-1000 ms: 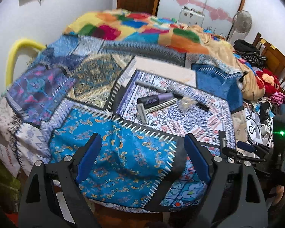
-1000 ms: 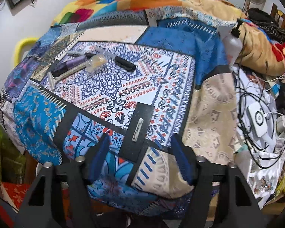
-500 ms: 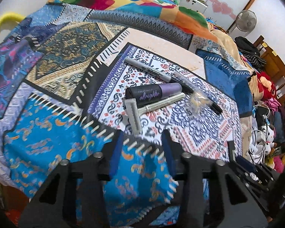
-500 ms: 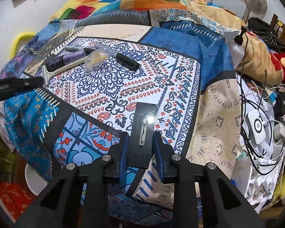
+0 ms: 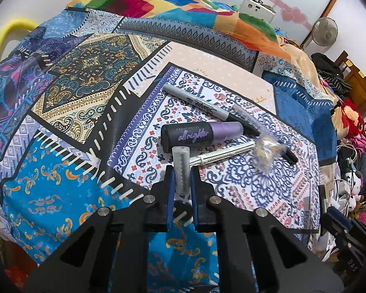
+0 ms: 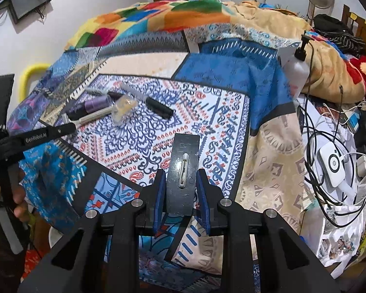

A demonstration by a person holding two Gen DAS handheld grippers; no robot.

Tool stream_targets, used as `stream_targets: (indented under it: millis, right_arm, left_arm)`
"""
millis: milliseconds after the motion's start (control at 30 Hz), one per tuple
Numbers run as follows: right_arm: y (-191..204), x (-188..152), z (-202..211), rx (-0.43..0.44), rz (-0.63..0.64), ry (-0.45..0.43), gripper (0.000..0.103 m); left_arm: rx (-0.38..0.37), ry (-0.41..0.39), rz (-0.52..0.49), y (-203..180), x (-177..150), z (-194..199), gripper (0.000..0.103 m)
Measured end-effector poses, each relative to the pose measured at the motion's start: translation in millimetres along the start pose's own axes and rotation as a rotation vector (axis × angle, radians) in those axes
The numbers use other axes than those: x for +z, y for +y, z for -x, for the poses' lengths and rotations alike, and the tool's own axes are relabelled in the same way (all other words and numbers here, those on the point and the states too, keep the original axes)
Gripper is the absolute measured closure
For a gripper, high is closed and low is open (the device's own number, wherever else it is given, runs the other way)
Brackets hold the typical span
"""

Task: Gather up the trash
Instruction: 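Grasp the white disposable razor with the left tool, then carry the razor in the left tool down to the white bucket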

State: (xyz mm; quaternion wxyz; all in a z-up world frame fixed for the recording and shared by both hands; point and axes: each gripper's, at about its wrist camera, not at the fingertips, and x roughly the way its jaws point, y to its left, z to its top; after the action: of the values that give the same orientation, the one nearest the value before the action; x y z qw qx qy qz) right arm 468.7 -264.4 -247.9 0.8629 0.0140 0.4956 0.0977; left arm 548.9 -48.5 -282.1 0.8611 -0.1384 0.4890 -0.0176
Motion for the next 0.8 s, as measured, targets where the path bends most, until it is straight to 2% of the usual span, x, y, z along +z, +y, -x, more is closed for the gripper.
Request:
stream_targets:
  millis: [333,800]
  right_arm:
    - [6.7,9.5,40.3,0.033,-0.004,-0.075,0.080]
    - [42.3,7.9,138.2,0.059,0.047,-0.238,0.080]
  left_arm:
    - [0.030,-0.127,-0.051,-14.1,-3.9,77.7,0.092]
    - [0.031,-0.293,-0.072,-18.7,-34.5,211.7,0.092]
